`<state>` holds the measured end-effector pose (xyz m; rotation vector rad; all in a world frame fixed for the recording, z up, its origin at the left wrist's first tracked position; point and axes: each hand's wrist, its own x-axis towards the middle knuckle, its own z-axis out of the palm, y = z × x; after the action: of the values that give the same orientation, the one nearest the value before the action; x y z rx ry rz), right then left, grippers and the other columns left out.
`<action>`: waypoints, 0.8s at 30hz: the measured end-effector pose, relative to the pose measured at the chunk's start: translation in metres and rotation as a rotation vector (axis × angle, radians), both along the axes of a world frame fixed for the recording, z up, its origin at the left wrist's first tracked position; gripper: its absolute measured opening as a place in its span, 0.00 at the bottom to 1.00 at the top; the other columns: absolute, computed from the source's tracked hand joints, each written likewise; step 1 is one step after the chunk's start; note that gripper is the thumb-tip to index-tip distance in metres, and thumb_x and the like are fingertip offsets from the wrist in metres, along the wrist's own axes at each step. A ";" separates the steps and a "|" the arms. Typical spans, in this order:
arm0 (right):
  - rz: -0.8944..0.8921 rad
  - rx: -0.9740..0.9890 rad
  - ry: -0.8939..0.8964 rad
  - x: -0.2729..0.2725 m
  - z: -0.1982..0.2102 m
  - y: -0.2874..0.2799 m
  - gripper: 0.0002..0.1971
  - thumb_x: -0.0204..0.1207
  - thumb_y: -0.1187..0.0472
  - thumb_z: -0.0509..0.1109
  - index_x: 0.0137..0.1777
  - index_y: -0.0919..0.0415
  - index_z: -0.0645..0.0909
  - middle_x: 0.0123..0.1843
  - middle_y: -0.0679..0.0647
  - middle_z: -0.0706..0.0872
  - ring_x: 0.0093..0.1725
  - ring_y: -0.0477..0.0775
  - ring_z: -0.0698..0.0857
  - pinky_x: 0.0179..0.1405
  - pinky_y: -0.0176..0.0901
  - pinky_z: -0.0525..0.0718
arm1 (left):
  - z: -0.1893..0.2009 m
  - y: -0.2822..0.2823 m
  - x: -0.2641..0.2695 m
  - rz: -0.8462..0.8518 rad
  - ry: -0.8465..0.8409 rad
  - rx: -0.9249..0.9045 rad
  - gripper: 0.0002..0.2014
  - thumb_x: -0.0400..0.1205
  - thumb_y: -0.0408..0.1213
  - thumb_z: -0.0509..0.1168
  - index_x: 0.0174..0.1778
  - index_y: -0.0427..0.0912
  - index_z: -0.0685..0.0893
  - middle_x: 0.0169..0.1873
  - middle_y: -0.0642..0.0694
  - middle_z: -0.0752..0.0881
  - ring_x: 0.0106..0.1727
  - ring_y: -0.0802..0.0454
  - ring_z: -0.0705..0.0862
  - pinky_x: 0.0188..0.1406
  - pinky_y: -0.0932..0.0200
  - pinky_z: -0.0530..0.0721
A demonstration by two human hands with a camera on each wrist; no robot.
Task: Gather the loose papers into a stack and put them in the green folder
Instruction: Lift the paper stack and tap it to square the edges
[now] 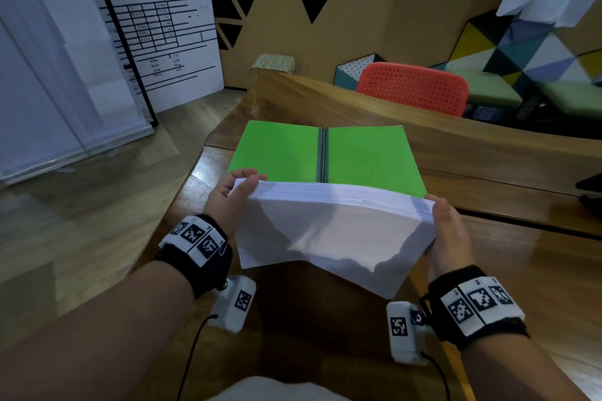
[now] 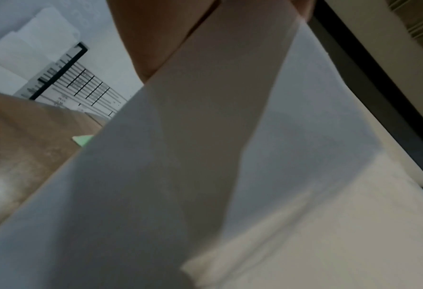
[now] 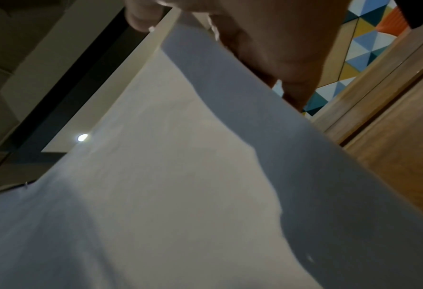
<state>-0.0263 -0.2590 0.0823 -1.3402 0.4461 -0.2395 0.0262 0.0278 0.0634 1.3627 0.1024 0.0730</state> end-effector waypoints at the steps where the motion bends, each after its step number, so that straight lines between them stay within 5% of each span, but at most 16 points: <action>1: 0.024 -0.017 -0.018 -0.002 -0.004 0.000 0.46 0.36 0.26 0.78 0.53 0.52 0.79 0.49 0.52 0.87 0.47 0.50 0.86 0.48 0.44 0.86 | -0.004 0.001 -0.003 -0.022 0.001 0.012 0.31 0.45 0.60 0.80 0.40 0.52 0.82 0.35 0.57 0.90 0.37 0.56 0.88 0.35 0.60 0.87; 3: 0.067 -0.037 -0.037 -0.003 -0.014 0.001 0.40 0.32 0.38 0.86 0.47 0.52 0.81 0.40 0.49 0.91 0.41 0.48 0.89 0.43 0.40 0.89 | -0.012 0.000 -0.008 -0.053 0.053 0.140 0.29 0.44 0.57 0.82 0.38 0.51 0.83 0.28 0.58 0.89 0.38 0.56 0.89 0.34 0.67 0.87; 5: 0.051 -0.077 -0.006 -0.005 -0.013 0.006 0.18 0.54 0.60 0.86 0.42 0.55 0.82 0.38 0.53 0.90 0.45 0.57 0.88 0.50 0.49 0.87 | -0.014 -0.006 -0.013 -0.073 0.131 0.280 0.11 0.65 0.39 0.78 0.32 0.49 0.80 0.19 0.63 0.86 0.40 0.53 0.87 0.30 0.79 0.81; 7: 0.002 -0.110 0.006 -0.006 -0.010 0.008 0.12 0.65 0.73 0.77 0.40 0.56 0.82 0.39 0.54 0.88 0.46 0.60 0.85 0.54 0.55 0.83 | -0.011 -0.008 -0.014 -0.033 0.154 0.308 0.10 0.72 0.30 0.73 0.31 0.47 0.79 0.16 0.62 0.85 0.30 0.62 0.85 0.21 0.82 0.77; 11: -0.004 -0.081 -0.013 -0.003 -0.012 0.003 0.13 0.66 0.75 0.76 0.40 0.56 0.82 0.39 0.53 0.89 0.41 0.57 0.86 0.49 0.49 0.85 | 0.001 -0.006 -0.017 -0.018 0.134 0.266 0.11 0.70 0.27 0.74 0.29 0.44 0.80 0.12 0.61 0.84 0.20 0.66 0.82 0.17 0.76 0.78; 14: 0.013 -0.066 0.017 -0.004 -0.015 0.002 0.12 0.66 0.73 0.77 0.43 0.57 0.83 0.45 0.57 0.88 0.43 0.58 0.86 0.52 0.53 0.84 | 0.002 -0.001 -0.017 -0.004 0.062 0.219 0.16 0.64 0.26 0.79 0.34 0.48 0.81 0.20 0.56 0.87 0.24 0.65 0.83 0.21 0.75 0.80; 18: -0.030 -0.035 0.009 -0.004 -0.010 0.003 0.05 0.72 0.62 0.74 0.43 0.54 0.81 0.48 0.59 0.86 0.45 0.57 0.84 0.50 0.50 0.81 | 0.009 0.001 -0.009 0.010 0.036 0.073 0.15 0.58 0.47 0.75 0.38 0.53 0.82 0.32 0.55 0.90 0.30 0.62 0.86 0.25 0.68 0.83; 21: -0.075 -0.080 0.006 0.001 -0.007 0.003 0.06 0.72 0.60 0.75 0.42 0.53 0.80 0.43 0.55 0.85 0.48 0.57 0.83 0.54 0.50 0.80 | 0.011 -0.003 -0.005 0.046 0.045 0.038 0.06 0.73 0.35 0.70 0.38 0.52 0.82 0.43 0.51 0.89 0.39 0.53 0.84 0.36 0.60 0.82; 24: -0.084 -0.117 -0.009 0.004 -0.004 0.003 0.10 0.70 0.60 0.77 0.47 0.55 0.79 0.41 0.51 0.84 0.47 0.55 0.82 0.50 0.48 0.80 | 0.015 -0.006 -0.004 0.037 0.011 0.052 0.09 0.71 0.33 0.68 0.41 0.52 0.81 0.46 0.52 0.88 0.41 0.56 0.83 0.37 0.64 0.80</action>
<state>-0.0223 -0.2562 0.0780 -1.4353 0.4877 -0.3450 0.0222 0.0218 0.0786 1.4134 0.1352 0.0999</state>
